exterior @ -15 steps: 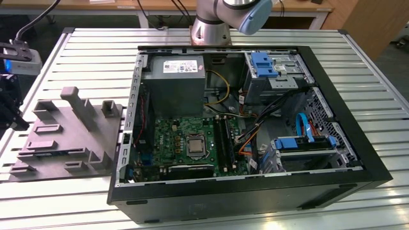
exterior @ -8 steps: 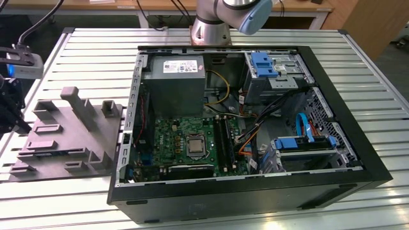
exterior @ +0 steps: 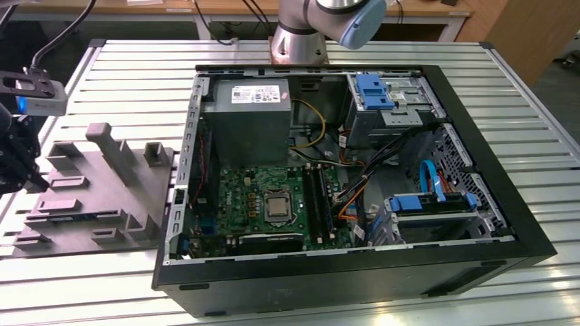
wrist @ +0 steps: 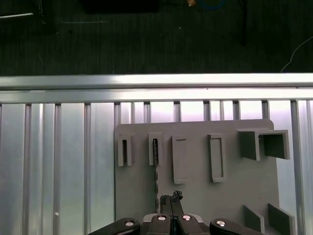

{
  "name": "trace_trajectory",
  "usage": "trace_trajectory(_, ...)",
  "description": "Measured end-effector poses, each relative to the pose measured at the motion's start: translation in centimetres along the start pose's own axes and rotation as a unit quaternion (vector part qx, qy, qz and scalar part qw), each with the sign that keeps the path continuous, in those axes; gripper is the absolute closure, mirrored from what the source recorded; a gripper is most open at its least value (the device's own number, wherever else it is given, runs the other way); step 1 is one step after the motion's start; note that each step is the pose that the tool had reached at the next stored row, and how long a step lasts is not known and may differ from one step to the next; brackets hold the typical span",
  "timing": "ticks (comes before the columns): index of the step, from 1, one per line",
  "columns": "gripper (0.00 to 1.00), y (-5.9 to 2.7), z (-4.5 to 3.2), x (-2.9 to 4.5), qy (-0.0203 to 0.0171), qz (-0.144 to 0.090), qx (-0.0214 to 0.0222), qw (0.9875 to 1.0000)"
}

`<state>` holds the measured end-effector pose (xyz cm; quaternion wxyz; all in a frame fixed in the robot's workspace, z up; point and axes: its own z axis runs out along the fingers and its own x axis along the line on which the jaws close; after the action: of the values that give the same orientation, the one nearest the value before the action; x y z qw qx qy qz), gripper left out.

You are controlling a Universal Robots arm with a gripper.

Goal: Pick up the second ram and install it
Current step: 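Pick up the second ram and move it above second insertion slot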

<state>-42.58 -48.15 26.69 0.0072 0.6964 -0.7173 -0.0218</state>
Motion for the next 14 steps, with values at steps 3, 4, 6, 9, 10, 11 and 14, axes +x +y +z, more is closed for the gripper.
trace_trajectory(3,0.9,-0.09,0.24,0.09,0.0,0.0,0.0,1.0)
trace_trajectory(4,0.9,-0.1,0.36,0.11,0.0,0.0,0.0,1.0)
trace_trajectory(6,0.9,-0.12,0.58,0.19,0.0,0.0,0.0,1.0)
trace_trajectory(9,0.9,-0.14,0.9,0.31,0.0001,0.0,0.0,1.0)
trace_trajectory(10,0.9,-0.16,1.01,0.34,0.0,0.0,0.0,1.0)
trace_trajectory(11,0.9,-0.18,1.11,0.37,0.0,0.0,0.0,1.0)
trace_trajectory(14,0.9,-0.24,1.42,0.4,0.0,0.0,0.0,1.0)
